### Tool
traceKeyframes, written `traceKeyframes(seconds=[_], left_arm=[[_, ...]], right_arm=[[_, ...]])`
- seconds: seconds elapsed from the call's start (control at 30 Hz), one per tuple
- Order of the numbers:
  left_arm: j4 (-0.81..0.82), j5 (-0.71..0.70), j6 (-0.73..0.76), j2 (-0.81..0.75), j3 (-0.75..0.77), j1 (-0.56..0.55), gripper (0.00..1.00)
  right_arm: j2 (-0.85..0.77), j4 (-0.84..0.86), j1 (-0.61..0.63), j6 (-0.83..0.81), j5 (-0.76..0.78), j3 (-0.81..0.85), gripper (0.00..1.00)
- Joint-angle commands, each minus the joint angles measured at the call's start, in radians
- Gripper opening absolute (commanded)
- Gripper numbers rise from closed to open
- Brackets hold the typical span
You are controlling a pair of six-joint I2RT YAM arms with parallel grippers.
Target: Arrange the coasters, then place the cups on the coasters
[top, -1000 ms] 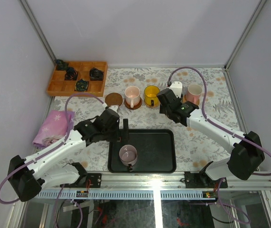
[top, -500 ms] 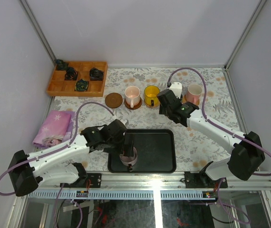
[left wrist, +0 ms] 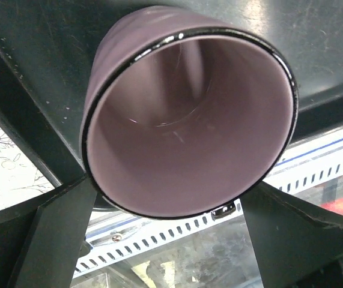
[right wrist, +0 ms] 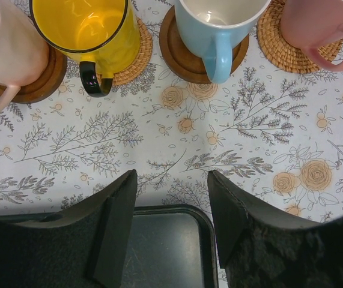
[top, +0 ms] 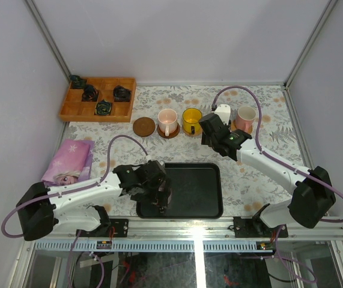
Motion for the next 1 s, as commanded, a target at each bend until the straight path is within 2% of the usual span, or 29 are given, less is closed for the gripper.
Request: traceKeyframes(seconds=[0.0, 0.1, 0.17, 0.27, 0.33, 0.53, 0.77, 0.97], left_arm=[[0.026, -0.101, -0.001, 0.039, -0.01, -0.004, 1.0], [0.031, -0.164, 0.018, 0.08, 0.0, -0.004, 0.96], [0.037, -0.229, 0.022, 0.1, 0.011, -0.004, 0.84], [0.054, -0.304, 0.022, 0.117, 0.019, -0.004, 0.62], [0.063, -0.345, 0.023, 0.126, 0.022, -0.002, 0.56], [0.096, -0.427, -0.008, 0.105, 0.007, -0.001, 0.54], [0.172, -0.499, -0.047, 0.042, -0.034, -0.002, 0.57], [0.226, -0.517, -0.053, 0.0, -0.074, -0.002, 0.55]], right_arm=[[-0.03, 0.027, -0.008, 0.008, -0.005, 0.003, 0.58], [-0.025, 0.027, -0.007, 0.004, -0.004, 0.005, 0.58], [-0.022, 0.028, -0.008, 0.002, -0.002, 0.004, 0.58], [-0.021, 0.027, -0.009, 0.003, 0.0, 0.002, 0.58], [-0.025, 0.028, -0.008, 0.002, 0.0, -0.002, 0.58], [-0.027, 0.033, -0.007, -0.001, 0.004, -0.011, 0.58], [-0.019, 0.048, -0.008, 0.0, -0.012, -0.016, 0.58], [-0.009, 0.051, -0.007, -0.006, -0.017, -0.013, 0.58]])
